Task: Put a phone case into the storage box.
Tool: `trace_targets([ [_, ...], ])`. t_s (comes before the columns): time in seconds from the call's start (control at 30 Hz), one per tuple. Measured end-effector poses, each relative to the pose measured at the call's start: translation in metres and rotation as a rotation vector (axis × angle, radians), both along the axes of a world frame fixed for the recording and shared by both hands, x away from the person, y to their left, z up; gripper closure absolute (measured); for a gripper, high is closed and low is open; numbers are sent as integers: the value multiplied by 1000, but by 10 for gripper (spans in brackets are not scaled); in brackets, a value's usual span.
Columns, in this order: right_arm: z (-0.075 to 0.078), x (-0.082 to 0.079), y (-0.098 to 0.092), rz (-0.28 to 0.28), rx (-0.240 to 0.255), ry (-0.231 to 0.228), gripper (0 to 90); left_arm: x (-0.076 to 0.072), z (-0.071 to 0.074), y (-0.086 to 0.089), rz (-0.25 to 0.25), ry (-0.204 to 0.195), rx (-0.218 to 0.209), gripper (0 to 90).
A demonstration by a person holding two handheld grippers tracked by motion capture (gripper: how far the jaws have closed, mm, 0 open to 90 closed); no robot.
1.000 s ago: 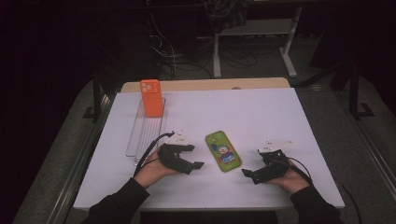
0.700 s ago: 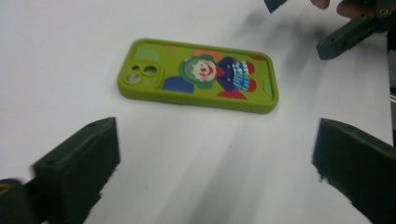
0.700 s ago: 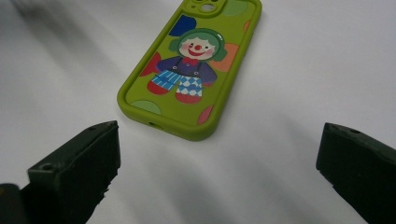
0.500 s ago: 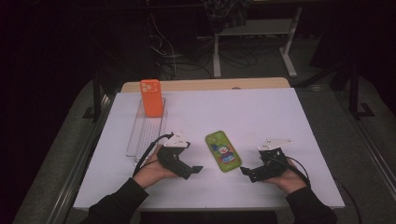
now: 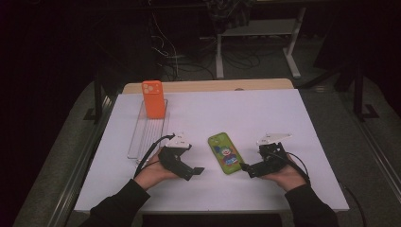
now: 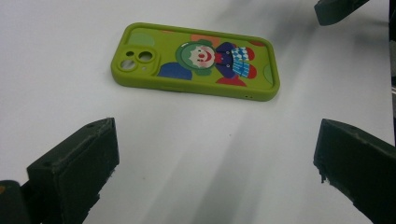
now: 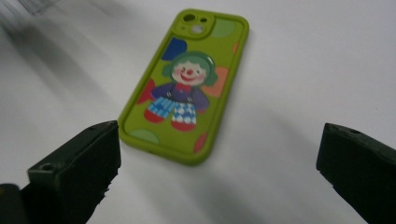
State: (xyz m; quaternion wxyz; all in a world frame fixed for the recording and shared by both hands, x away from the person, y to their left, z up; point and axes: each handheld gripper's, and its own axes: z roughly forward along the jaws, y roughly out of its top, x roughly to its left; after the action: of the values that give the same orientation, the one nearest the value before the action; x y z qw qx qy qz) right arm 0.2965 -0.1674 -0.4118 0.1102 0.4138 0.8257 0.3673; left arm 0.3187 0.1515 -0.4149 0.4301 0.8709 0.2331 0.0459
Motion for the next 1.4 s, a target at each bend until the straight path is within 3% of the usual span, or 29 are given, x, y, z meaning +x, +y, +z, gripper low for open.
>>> trace_targets([
  [0.07, 3, 3, 5, 2, 5, 0, 0, 0, 0, 0, 1, -1, -7, 0],
  [0.2, 8, 11, 15, 10, 15, -12, 0, 3, 1, 3, -20, -10, 21, 0],
  [0.3, 13, 16, 22, -6, 26, -15, 0, 2, 1, 2, -10, -6, 1, 0],
  [0.67, 26, 35, 46, 10, 38, -33, 0, 4, 2, 4, -10, -7, 3, 0],
  [0.77, 26, 39, 53, 10, 29, -32, 0, 4, 1, 3, -9, -9, 8, 0],
  [0.93, 22, 45, 61, -58, -10, -10, 0, 4, 1, 3, -8, -12, 9, 0],
  [1.4, 5, 45, 68, -48, -48, 30, 0, 4, 1, 3, 8, 4, -4, 0],
])
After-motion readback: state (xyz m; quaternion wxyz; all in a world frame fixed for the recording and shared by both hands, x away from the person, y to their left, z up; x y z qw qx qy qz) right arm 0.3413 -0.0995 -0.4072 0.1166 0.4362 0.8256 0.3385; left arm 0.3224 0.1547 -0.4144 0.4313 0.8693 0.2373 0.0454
